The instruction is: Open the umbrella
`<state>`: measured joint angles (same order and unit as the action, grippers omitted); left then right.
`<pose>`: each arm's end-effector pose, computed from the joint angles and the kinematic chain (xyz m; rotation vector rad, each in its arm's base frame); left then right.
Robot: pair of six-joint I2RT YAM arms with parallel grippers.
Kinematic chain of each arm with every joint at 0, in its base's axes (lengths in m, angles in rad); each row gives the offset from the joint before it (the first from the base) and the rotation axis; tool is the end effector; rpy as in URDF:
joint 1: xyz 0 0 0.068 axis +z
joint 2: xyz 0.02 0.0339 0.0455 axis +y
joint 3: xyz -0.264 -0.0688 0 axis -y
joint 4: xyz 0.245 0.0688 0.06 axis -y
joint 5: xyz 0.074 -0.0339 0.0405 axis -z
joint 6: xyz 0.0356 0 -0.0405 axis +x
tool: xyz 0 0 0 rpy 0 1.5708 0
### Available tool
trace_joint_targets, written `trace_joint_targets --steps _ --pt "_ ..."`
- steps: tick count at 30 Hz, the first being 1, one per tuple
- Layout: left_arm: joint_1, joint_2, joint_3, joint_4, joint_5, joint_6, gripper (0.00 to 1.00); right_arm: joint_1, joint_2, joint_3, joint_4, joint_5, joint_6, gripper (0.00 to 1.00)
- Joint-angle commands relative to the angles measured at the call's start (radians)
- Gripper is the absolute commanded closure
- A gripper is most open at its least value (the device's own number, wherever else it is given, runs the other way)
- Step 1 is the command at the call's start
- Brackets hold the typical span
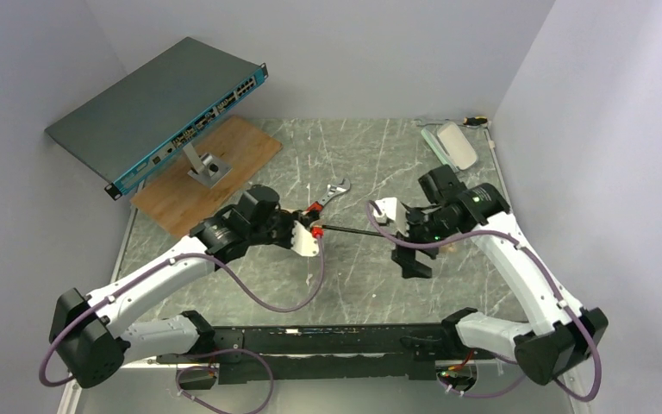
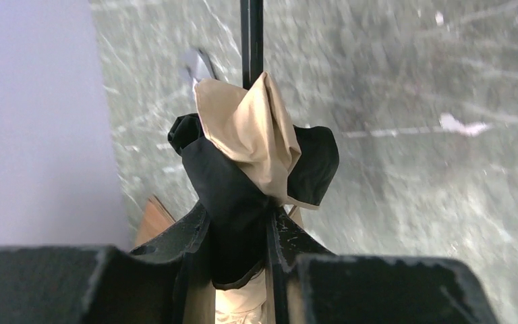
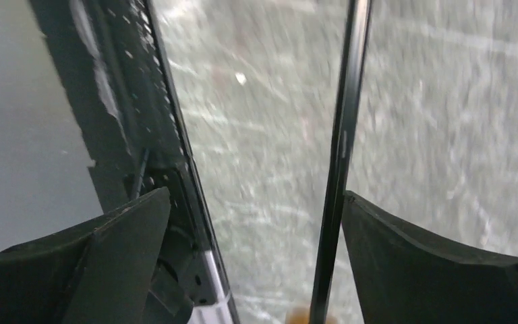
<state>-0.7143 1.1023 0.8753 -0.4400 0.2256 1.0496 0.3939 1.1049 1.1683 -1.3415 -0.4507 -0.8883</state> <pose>0.1749 -0.1622 0.2851 1.7878 1.3142 -0.0680 0.1535 0.0806 0.3232 -1.6925 2.1150 0.5041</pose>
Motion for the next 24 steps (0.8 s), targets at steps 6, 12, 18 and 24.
trace_joint_targets --steps 6,12,18,24 --pt "-0.16 -0.014 0.041 0.267 -0.076 0.208 1.0 0.097 0.078 0.232 0.265 -0.297 0.501 0.0" --pt "-0.239 -0.044 -0.052 0.507 -0.191 0.41 1.0 0.097 0.11 0.15 0.404 -0.324 0.649 0.0" --pt "-0.303 -0.077 -0.154 0.733 -0.213 0.567 1.0 0.097 0.141 0.105 0.553 -0.376 0.722 0.0" --pt "-0.34 -0.082 -0.192 0.83 -0.197 0.647 1.0 0.099 0.21 0.138 0.641 -0.463 0.77 0.04"
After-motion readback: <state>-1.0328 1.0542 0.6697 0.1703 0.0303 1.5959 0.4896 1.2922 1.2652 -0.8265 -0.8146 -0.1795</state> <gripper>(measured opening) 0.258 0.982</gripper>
